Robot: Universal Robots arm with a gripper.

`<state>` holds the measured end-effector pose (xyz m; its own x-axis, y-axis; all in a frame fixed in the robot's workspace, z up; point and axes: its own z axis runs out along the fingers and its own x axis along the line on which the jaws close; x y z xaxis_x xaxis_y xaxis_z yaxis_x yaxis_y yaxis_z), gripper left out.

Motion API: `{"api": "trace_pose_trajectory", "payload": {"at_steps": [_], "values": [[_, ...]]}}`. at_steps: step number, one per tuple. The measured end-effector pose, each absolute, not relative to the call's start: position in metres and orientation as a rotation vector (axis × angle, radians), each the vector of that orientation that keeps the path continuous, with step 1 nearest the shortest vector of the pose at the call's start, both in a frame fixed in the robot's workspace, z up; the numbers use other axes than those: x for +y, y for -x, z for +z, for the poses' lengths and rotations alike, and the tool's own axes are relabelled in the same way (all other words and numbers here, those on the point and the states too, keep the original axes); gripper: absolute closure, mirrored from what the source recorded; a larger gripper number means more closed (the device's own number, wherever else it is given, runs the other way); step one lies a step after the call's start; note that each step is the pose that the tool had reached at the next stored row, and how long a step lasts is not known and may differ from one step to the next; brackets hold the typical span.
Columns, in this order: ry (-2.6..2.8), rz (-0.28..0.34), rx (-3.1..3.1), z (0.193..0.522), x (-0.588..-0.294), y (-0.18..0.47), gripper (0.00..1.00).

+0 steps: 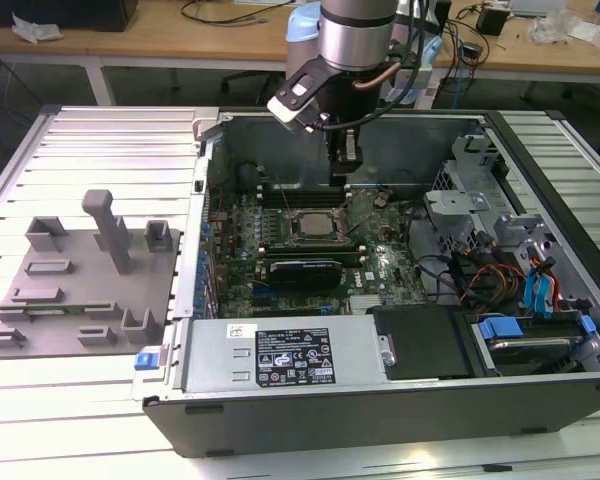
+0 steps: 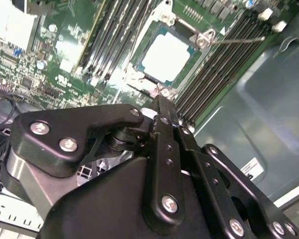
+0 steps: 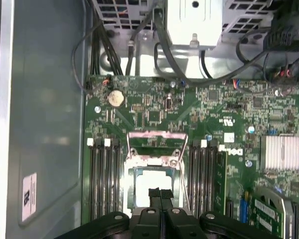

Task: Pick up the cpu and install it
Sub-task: 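Close the cpu cover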

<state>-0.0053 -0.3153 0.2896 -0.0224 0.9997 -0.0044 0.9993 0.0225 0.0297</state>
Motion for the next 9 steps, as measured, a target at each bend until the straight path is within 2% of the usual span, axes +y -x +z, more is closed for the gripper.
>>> {"api": "trace_pose_trajectory", "payload": {"at_steps": [9], "values": [[-2.179,0.028,2.229,0.29,-0.315,-0.028,0.89]]}}
